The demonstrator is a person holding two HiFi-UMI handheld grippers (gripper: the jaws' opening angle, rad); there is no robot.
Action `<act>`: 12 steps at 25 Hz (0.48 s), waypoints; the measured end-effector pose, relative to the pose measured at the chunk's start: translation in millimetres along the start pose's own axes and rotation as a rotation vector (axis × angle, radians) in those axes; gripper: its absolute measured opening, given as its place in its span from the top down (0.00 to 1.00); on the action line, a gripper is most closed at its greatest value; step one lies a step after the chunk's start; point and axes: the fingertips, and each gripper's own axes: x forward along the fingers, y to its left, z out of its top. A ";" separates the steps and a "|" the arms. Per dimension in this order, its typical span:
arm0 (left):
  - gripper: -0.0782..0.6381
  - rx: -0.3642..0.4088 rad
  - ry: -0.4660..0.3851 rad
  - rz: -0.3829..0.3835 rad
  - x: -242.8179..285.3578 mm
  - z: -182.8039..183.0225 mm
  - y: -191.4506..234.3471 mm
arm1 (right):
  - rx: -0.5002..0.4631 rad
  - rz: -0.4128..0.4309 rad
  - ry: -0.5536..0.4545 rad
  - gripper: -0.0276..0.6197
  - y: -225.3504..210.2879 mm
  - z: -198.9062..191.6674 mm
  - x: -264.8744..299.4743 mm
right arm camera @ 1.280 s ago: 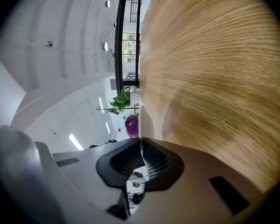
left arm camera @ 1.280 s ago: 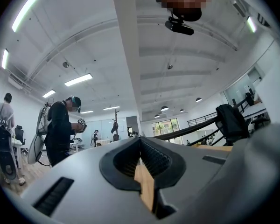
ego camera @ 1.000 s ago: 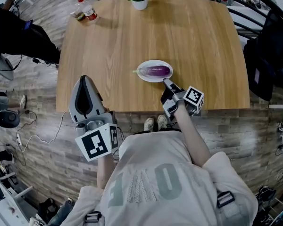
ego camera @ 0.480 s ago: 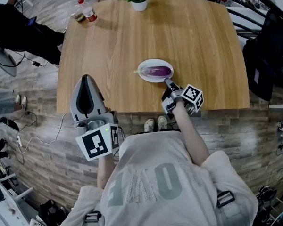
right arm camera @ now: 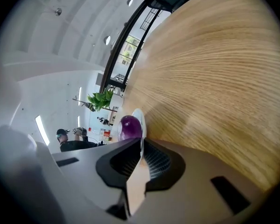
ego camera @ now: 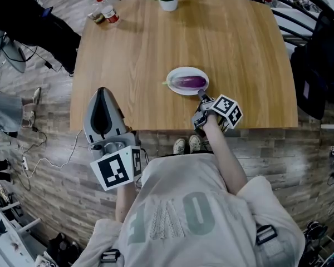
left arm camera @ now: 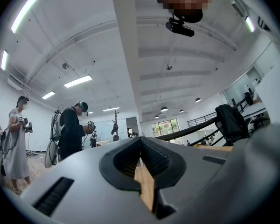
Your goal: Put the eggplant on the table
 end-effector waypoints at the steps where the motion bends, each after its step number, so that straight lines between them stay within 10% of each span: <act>1: 0.88 0.001 -0.002 0.002 -0.8 0.9 0.5 | -0.011 -0.011 -0.002 0.91 -0.2 0.2 0.3; 12: 0.88 0.002 -0.014 0.008 -9.7 7.1 3.5 | -0.028 -0.114 0.013 0.91 -15.1 -1.8 0.5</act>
